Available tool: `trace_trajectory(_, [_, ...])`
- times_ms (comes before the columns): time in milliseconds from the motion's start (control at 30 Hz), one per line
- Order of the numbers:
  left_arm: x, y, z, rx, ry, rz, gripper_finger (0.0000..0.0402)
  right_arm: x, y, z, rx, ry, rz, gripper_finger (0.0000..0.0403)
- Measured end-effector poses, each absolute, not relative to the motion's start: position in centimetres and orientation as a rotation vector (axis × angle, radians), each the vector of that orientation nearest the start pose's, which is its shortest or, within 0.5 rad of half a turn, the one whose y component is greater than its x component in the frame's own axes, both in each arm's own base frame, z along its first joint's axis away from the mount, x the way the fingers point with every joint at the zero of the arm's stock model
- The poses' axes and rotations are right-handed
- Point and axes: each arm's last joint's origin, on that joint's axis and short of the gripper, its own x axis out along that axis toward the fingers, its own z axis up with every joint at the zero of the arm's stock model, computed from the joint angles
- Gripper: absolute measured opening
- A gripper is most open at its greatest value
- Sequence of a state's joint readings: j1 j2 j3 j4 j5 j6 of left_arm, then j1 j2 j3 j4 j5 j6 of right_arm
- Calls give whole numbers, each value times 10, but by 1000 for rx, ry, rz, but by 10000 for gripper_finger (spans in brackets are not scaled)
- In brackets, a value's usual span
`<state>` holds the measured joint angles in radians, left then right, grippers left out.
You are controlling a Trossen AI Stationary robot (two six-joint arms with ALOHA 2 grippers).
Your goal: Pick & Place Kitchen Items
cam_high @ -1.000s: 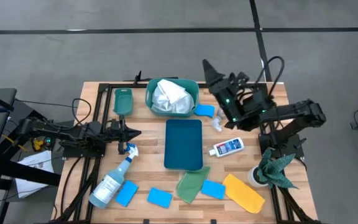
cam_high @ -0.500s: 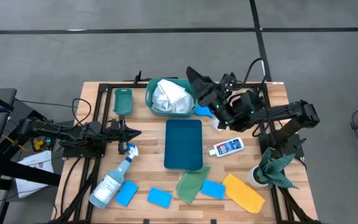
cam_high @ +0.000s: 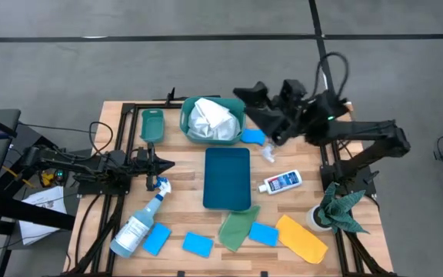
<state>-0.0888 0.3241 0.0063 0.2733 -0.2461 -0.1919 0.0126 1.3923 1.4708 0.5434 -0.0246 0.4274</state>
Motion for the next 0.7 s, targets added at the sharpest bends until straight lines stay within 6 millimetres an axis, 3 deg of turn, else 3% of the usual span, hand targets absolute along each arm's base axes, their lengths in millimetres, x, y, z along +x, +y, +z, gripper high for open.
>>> trace_trajectory(167, [117,-3,164,-184,29,161,0,256,6,509,296,-492,133,344])
trace_trajectory(333, [117,-3,164,-184,29,161,0,214,5,514,290,-360,95,344])
trace_trajectory(700, [117,-3,164,-184,29,161,0,168,1,518,345,-219,78,344])
